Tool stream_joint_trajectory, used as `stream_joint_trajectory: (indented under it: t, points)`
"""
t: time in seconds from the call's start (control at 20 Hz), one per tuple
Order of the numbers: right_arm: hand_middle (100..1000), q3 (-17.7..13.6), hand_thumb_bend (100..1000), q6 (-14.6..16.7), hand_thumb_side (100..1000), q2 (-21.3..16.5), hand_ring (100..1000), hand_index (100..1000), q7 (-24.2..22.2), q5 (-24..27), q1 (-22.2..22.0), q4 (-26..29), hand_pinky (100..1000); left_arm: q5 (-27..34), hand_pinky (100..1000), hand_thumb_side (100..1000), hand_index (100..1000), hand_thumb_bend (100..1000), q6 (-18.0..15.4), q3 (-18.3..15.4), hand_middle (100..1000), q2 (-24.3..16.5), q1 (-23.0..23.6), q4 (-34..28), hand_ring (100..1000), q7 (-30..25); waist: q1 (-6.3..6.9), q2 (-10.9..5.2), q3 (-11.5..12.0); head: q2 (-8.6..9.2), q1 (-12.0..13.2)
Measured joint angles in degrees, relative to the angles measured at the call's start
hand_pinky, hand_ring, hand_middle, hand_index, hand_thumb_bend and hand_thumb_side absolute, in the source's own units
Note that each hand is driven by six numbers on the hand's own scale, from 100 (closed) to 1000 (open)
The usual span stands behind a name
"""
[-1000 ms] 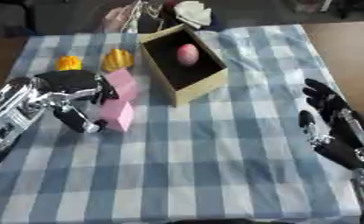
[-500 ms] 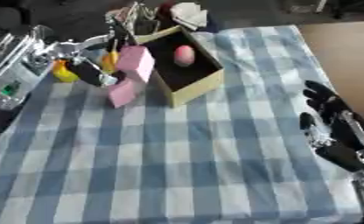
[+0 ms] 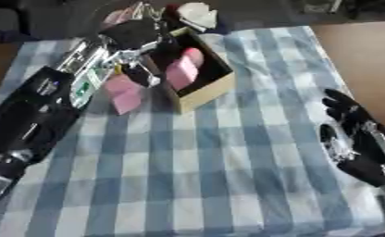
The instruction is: Pick up objects on the table and place them in the box.
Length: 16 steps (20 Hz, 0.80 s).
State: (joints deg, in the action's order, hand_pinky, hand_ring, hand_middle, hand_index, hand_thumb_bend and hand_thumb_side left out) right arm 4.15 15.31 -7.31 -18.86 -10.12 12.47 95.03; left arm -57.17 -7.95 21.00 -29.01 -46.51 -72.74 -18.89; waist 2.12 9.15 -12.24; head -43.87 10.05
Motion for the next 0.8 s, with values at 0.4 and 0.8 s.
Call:
stream_joint_trajectory:
  t: [0.4,0.8]
  points:
    - [1000,-0.03,100,0.0,399,0.0,1000,1000,0.0,0.07,0.07,0.0,1000,2.09,737,211,826,352,-2.03,0.35,713,-0.55,1.0,-1.54,690,-0.98,0.0,0.0,0.33,0.0,-0.46]
    - [1000,-0.28,100,-0.23,406,0.0,1000,1000,0.29,0.07,0.06,0.0,1000,7.59,749,436,855,471,-0.08,-1.58,750,-9.13,5.24,-9.99,718,-10.98,0.02,0.0,1.37,0.0,-1.4]
